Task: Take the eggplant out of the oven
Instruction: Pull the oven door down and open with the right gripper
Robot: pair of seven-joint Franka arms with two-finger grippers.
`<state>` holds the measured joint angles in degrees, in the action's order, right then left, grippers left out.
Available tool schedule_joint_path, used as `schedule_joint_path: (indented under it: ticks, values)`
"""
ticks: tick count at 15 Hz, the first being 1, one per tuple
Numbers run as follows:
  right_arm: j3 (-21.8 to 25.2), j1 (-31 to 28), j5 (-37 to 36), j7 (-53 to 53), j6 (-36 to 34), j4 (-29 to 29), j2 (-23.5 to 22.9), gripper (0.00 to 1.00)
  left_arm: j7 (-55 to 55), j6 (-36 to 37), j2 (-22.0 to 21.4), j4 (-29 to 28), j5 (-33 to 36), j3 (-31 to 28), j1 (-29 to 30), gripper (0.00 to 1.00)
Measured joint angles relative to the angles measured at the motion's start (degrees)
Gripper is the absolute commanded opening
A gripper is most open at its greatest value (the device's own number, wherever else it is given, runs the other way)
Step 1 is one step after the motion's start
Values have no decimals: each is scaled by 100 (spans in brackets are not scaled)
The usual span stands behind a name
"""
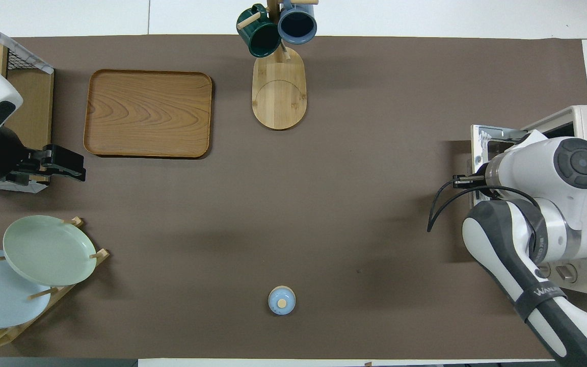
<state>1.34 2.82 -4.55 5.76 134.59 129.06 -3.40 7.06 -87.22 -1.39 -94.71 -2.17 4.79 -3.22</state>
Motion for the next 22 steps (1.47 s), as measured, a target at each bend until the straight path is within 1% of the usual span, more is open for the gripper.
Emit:
schedule_joint_path:
  ticks: [8, 11, 13, 14, 15, 16, 17, 20, 22]
  values:
    - [-30, -2, -1, 121, 432, 6, -560, 0, 0, 0, 0, 0, 0, 0, 0, 100]
    - [-29, -7, 17, 289, 451, -15, -570, 0, 0, 0, 0, 0, 0, 0, 0, 100]
    - [-13, -13, 187, 311, 452, -19, -570, 0, 0, 0, 0, 0, 0, 0, 0, 100]
    - [-7, -9, 248, 311, 448, -26, -572, 6, 0, 0, 0, 0, 0, 0, 0, 100]
    - [-1, 13, 301, 338, 423, -65, -578, 16, 0, 0, 0, 0, 0, 0, 0, 100]
    - [4, 74, 334, 464, 307, -156, -583, 32, 0, 0, 0, 0, 0, 0, 0, 100]
    - [5, 160, 335, 651, 113, -286, -584, 42, 0, 0, 0, 0, 0, 0, 0, 100]
    - [2, 399, 326, 881, -627, -894, -581, 42, 0, 0, 0, 0, 0, 0, 0, 100]
    - [2, 468, 129, 881, -1124, -1332, -576, 42, 0, 0, 0, 0, 0, 0, 0, 100]
